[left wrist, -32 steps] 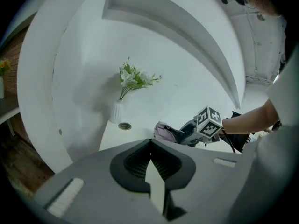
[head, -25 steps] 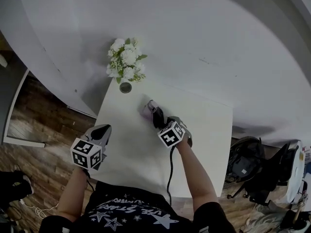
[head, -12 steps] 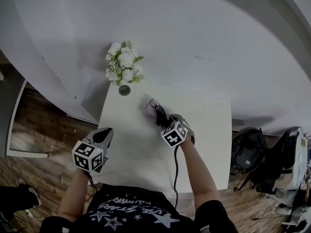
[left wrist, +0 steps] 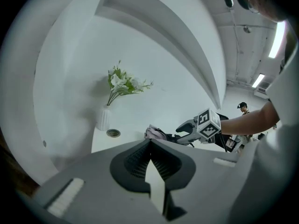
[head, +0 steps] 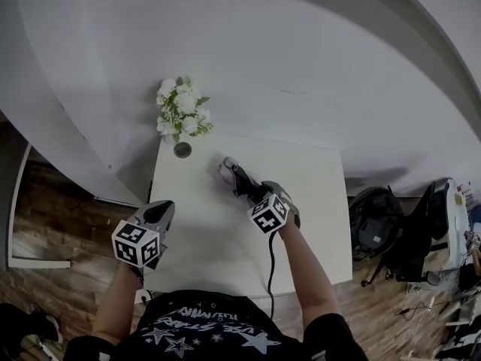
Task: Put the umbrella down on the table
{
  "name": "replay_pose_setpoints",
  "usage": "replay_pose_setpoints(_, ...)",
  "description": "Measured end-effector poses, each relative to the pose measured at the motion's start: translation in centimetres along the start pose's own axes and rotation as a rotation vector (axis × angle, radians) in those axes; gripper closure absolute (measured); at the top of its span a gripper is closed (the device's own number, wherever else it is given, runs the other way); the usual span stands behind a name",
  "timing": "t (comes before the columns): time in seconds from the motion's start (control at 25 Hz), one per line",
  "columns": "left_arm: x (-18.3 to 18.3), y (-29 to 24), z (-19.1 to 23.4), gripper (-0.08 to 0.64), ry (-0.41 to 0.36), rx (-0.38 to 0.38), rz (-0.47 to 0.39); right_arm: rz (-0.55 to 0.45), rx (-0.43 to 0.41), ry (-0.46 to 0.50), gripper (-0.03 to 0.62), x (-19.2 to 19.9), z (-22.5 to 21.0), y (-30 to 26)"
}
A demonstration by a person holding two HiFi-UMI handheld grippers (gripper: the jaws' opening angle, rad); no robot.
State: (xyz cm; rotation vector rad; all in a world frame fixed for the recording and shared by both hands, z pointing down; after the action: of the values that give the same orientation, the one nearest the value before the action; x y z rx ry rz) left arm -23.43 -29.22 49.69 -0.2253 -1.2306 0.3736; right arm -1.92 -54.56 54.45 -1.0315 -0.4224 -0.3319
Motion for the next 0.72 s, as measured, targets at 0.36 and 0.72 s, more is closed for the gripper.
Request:
replay_pose_setpoints(0.36,-1.9,-0.1,-0.3,0.557,-0.069,0.075,-0.020,-0.145,0.084,-0.183,0.362,-2.8,1.2,6.0)
replay_pose_setpoints(0.72,-1.1,0.7,-1.2,0.557,-0.134,0.191,0.023,-0.234,0.187,-0.330,0.448,-3.6,6.5,11.0)
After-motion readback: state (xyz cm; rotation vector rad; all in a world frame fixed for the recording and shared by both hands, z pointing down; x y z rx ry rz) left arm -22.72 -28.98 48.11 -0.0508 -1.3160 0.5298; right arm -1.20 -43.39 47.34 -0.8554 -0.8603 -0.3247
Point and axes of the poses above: the fingertips, and each gripper's own axes: y backward along the fingers, z to its left, x out of its underside, the point moved 10 cm from there along y, backward along the fingers, and after that the axes turned 6 degrees about x, right-handed, at the moved point
